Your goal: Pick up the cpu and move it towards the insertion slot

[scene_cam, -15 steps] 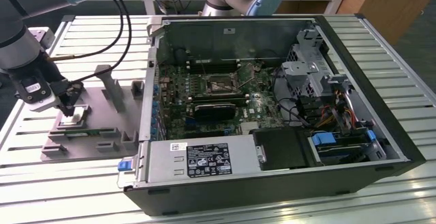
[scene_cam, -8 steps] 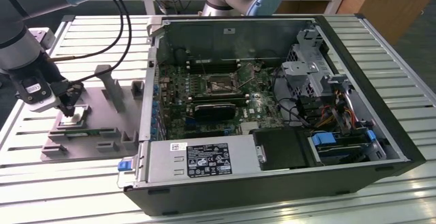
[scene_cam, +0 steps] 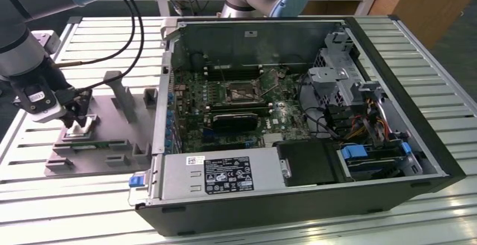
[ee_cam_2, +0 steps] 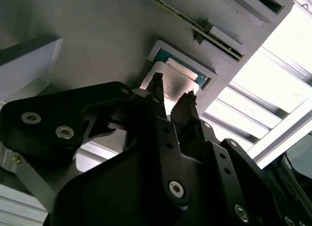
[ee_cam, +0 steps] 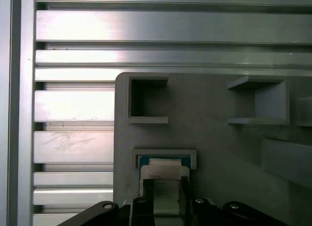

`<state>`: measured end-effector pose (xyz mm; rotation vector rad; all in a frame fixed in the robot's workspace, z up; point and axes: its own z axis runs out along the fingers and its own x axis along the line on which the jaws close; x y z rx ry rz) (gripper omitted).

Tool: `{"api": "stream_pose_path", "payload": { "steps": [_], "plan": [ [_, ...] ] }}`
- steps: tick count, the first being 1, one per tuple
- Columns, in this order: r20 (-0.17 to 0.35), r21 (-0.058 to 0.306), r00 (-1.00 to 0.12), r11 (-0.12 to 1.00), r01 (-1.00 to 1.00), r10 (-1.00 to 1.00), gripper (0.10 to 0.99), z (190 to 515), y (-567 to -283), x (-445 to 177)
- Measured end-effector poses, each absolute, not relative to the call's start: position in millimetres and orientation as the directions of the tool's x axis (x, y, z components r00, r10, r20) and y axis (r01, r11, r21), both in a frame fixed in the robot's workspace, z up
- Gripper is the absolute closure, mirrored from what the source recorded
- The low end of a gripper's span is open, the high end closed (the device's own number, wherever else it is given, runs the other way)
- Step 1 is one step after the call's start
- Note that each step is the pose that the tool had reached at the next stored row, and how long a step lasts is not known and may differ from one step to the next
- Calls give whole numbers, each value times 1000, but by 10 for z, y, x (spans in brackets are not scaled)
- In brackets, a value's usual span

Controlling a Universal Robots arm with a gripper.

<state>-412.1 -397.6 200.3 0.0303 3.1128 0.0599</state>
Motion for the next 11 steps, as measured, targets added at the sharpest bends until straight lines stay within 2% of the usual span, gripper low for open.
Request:
{"api": "stream_pose_path", "payload": {
  "steps": [1,3,4,5,6,7,8,9,11],
  "plan": [
    [-28,39,-999,999,19,20,737,2002,-3976,-4121],
    [-28,39,-999,999,19,20,620,2002,-3976,-4121],
    [-28,39,-999,999,19,20,620,2002,-3976,-4121],
    [-28,39,-999,999,19,20,561,2002,-3976,-4121],
    [-28,39,-999,999,19,20,561,2001,-3976,-4121],
    [-28,39,-999,999,19,20,502,2001,-3976,-4121],
    [-28,39,-999,999,19,20,502,2001,-3976,-4121],
    [-28,39,-999,999,19,20,439,2001,-3976,-4121],
    [-28,39,-999,999,19,20,439,1999,-3976,-4121]
  ]
}}
